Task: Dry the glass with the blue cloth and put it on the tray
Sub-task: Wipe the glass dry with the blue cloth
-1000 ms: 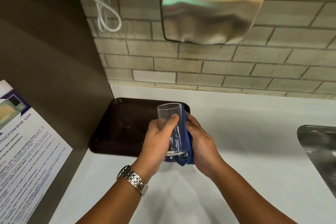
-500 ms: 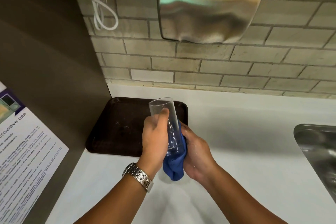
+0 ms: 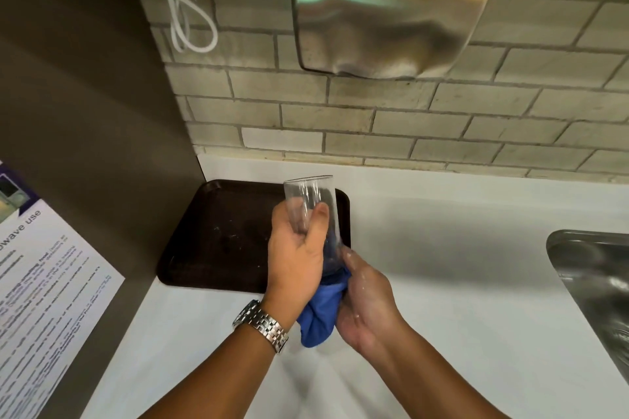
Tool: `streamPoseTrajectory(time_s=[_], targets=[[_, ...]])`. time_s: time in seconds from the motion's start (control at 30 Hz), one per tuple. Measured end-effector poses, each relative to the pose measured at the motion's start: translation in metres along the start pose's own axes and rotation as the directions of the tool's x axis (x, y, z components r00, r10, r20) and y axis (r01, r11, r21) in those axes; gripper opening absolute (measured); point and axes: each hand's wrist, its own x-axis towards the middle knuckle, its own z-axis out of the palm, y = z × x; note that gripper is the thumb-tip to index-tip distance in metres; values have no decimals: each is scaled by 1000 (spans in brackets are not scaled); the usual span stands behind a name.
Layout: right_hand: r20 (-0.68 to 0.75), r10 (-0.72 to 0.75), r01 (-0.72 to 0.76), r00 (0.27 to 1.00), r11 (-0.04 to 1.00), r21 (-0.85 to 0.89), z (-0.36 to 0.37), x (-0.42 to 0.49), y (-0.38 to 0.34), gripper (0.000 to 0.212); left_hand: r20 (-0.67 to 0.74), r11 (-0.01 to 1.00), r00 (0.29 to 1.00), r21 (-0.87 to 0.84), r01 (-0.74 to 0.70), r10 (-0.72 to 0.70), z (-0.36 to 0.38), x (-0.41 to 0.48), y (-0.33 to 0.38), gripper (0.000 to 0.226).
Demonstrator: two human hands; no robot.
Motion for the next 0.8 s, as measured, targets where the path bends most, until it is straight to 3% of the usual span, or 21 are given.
streamPoseTrajectory(time_s=[0.07, 0.2, 0.33, 0.4, 0.53, 0.67, 0.73, 0.8], targets=[[6, -153, 152, 988, 975, -162, 1, -4, 0, 34, -23, 999, 999, -7, 48, -48, -3, 6, -1, 43], [181, -368, 411, 912, 825, -389, 0, -14, -2, 41, 44, 974, 976, -70, 216, -213, -15, 13, -1, 29], [359, -481, 600, 800, 617, -510, -6, -10, -9, 44, 199, 900, 903, -142, 412, -382, -23, 6, -3, 55], [407, -512, 652, 756, 535, -537, -4, -6, -17, 46, 258, 892, 885, -136, 431, -388, -23, -2, -6, 60], [362, -480, 601, 799, 630, -492, 0, -2, -28, 50, 282, 887, 875, -131, 442, -394, -22, -13, -10, 69], [464, -545, 702, 698, 398, -590, -1, -7, -15, 53, 282, 884, 875, -145, 445, -394, -25, -11, -8, 54], [434, -528, 677, 730, 468, -568, 0, -6, -14, 51, 285, 884, 875, -149, 444, -391, -25, -10, -6, 50], [317, -452, 552, 834, 666, -502, 3, -5, -17, 45, 271, 859, 864, -184, 478, -423, -25, -10, -4, 58]])
